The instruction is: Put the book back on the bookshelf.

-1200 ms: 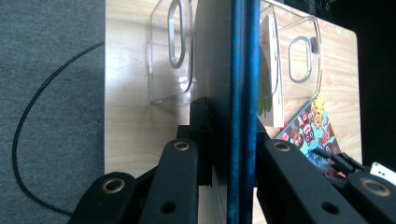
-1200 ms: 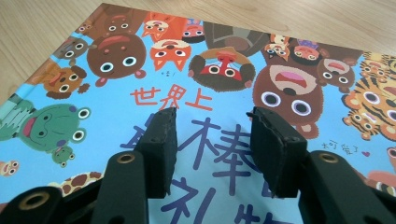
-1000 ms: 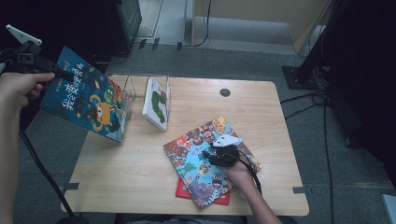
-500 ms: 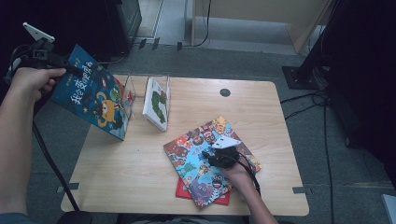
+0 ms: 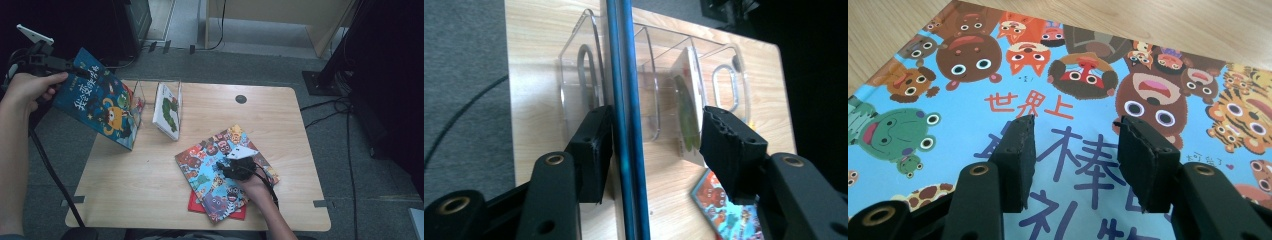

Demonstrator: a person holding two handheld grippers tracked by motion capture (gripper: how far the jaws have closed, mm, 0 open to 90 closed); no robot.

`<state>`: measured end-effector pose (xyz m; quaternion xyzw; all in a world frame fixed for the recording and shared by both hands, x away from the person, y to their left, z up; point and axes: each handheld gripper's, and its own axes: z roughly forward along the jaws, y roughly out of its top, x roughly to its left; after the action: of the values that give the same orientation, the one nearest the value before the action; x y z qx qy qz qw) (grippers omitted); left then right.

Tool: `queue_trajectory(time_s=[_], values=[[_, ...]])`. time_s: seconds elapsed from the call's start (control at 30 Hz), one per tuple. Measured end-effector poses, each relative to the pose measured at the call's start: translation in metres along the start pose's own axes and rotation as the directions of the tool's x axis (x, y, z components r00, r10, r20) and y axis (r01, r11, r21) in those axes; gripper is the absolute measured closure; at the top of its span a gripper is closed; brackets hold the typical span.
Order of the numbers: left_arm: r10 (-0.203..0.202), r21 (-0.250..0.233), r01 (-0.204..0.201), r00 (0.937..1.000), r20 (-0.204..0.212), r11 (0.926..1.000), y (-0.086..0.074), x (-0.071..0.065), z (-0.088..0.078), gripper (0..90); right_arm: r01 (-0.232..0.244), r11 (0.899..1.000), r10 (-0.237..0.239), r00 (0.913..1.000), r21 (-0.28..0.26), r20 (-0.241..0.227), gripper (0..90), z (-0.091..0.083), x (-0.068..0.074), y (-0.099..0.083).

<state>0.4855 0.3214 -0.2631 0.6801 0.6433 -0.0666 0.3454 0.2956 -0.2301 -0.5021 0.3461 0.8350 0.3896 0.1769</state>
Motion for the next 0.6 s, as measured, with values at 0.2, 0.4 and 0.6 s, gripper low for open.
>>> queue_trajectory(time_s=[0.2,0.4,0.6], values=[[-0.005,0.031,0.005,0.9997,-0.024,0.9995,-0.013,-0.002,-0.004,43.7,-0.043,0.999,0.043,0.9988,0.007,-0.022,48.8,0.0,-0.004,0.0],[0.021,0.051,-0.019,0.9988,-0.045,0.9985,-0.034,-0.008,-0.006,41.8,-0.046,0.999,0.046,0.9987,0.008,-0.023,48.7,0.0,-0.004,0.0],[0.008,0.055,-0.007,0.9994,-0.033,0.9984,-0.055,-0.012,-0.013,39.3,-0.039,0.999,0.039,0.9986,0.009,-0.034,47.7,0.001,-0.006,0.0]])
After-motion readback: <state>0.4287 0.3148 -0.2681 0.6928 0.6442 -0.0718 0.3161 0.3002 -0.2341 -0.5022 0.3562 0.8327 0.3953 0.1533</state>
